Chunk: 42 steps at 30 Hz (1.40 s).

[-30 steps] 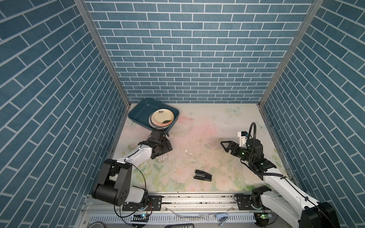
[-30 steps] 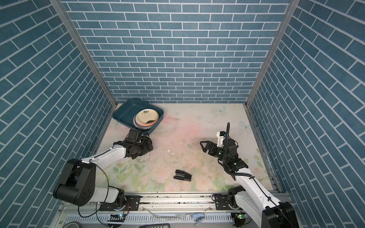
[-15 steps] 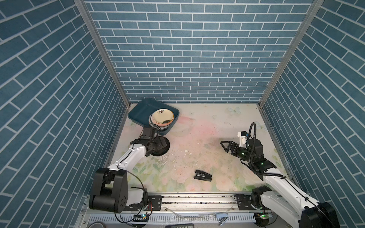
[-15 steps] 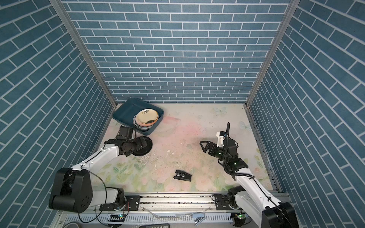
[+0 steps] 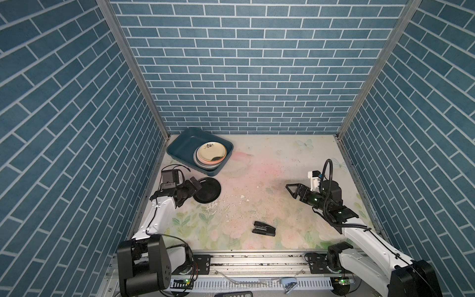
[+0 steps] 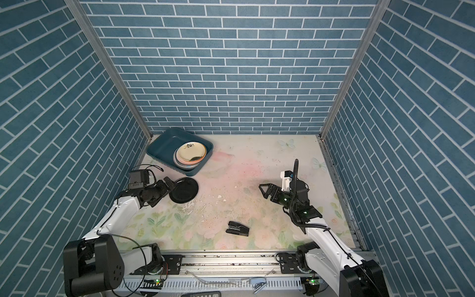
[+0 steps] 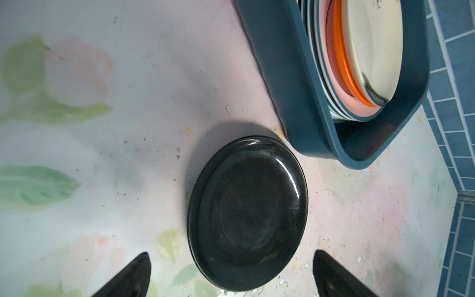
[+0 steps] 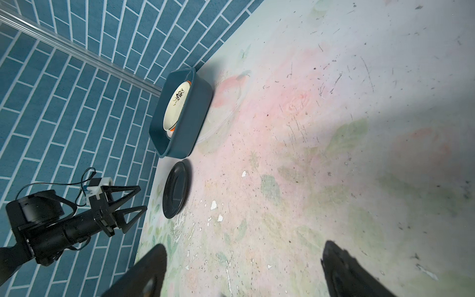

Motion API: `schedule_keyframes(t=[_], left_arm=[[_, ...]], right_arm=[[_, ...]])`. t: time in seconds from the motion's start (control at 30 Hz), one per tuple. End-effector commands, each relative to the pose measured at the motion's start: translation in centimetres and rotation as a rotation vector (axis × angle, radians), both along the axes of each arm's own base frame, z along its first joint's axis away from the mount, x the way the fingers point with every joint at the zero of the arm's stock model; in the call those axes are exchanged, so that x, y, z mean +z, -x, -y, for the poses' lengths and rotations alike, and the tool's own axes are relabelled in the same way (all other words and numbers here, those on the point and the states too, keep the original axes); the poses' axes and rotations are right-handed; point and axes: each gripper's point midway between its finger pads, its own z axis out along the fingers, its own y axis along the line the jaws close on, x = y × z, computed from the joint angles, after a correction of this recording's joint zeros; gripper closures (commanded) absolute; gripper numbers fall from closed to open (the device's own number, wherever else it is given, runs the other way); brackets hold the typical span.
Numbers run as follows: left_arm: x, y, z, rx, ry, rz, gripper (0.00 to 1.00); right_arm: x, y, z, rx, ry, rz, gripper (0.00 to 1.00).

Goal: Place the plates into the plastic bin on the countertop
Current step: 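Close the left gripper on the black plate rim and tilt it up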

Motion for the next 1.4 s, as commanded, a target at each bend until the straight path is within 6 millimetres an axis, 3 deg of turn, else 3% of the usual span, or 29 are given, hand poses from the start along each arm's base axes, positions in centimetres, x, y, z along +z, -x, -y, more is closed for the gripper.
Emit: schedule_keyframes(t=[0.0, 0.17, 0.57, 0.83, 1.13, 1.37], left_arm=[[-1.0, -0.2, 0.7, -0.012, 0.074, 0.010, 0.00], [-1.8, -0.8, 0.7, -0.003, 0.107, 0.036, 0.02], [-3.8, -0.7, 0.6, 0.033, 0.153, 0.004, 0.23], [-5.2, -0.7, 0.8, 0.026, 0.164, -0.021, 0.31], [-6.7, -0.3, 0.5, 0.019, 0.135, -0.048, 0.61], [-7.2, -0.2, 0.2, 0.011, 0.110, -0.064, 0.74]], right_arm=[[0.8, 0.1, 0.0, 0.003, -0.017, 0.026, 0.06], [0.7, 0.5, 0.4, -0.009, -0.008, 0.027, 0.06], [0.6, 0.3, 0.5, -0.021, -0.004, 0.019, 0.06], [0.6, 0.2, 0.6, -0.029, -0.003, 0.017, 0.06], [0.6, -0.1, 0.6, -0.036, -0.002, 0.010, 0.06], [0.6, -0.1, 0.6, -0.036, -0.004, 0.011, 0.06]])
